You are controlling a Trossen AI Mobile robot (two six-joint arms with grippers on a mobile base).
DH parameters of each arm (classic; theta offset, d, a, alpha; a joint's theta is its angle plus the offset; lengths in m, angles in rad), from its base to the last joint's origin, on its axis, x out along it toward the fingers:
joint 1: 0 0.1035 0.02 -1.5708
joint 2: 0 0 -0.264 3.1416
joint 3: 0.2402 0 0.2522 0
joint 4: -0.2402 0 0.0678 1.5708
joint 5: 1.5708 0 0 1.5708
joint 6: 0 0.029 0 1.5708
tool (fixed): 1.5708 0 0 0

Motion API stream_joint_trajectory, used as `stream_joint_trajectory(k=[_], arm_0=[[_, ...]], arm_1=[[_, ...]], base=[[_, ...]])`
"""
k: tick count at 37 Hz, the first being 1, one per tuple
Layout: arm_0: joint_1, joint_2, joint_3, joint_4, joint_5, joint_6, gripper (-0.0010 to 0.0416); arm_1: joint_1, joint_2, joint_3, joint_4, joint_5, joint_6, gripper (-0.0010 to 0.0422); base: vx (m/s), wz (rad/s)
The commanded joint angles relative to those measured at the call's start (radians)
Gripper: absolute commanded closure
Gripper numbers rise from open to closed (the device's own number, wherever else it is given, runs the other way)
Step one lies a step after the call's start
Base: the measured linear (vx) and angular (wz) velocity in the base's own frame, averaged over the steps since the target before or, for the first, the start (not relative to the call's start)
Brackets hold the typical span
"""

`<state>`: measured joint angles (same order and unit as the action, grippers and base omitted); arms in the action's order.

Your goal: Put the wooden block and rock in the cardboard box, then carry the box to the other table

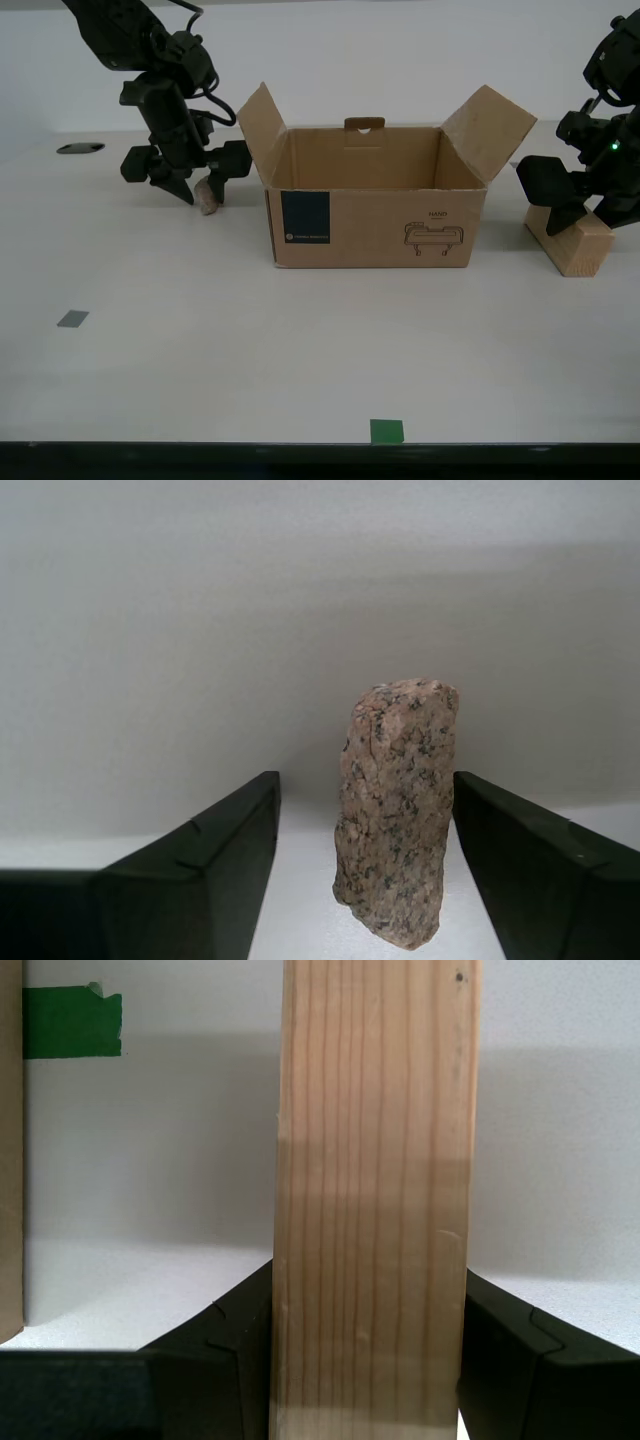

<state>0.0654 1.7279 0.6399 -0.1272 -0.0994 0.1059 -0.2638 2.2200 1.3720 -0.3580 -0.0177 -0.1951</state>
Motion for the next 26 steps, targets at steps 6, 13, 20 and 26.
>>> stream_joint_trajectory(k=[6, 13, 20, 26], arm_0=[[0.0, 0.001, 0.0, 0.0, 0.004, 0.001, 0.0377], [0.0, 0.001, 0.0, -0.001, 0.004, 0.003, 0.0405], [0.0, 0.001, 0.0, -0.002, 0.004, 0.004, 0.0407], [0.0, 0.001, 0.0, -0.002, 0.004, 0.006, 0.0407]], arm_1=[[-0.001, 0.0, 0.0, -0.001, -0.002, -0.008, 0.0289], [-0.001, 0.0, 0.0, 0.001, -0.002, -0.008, 0.0411], [-0.001, 0.0, 0.0, 0.001, -0.002, -0.019, 0.0414], [-0.001, -0.002, 0.0, 0.002, -0.002, -0.019, 0.0413]], base=[[0.0, 0.0], [0.0, 0.0], [0.0, 0.0], [0.0, 0.0]])
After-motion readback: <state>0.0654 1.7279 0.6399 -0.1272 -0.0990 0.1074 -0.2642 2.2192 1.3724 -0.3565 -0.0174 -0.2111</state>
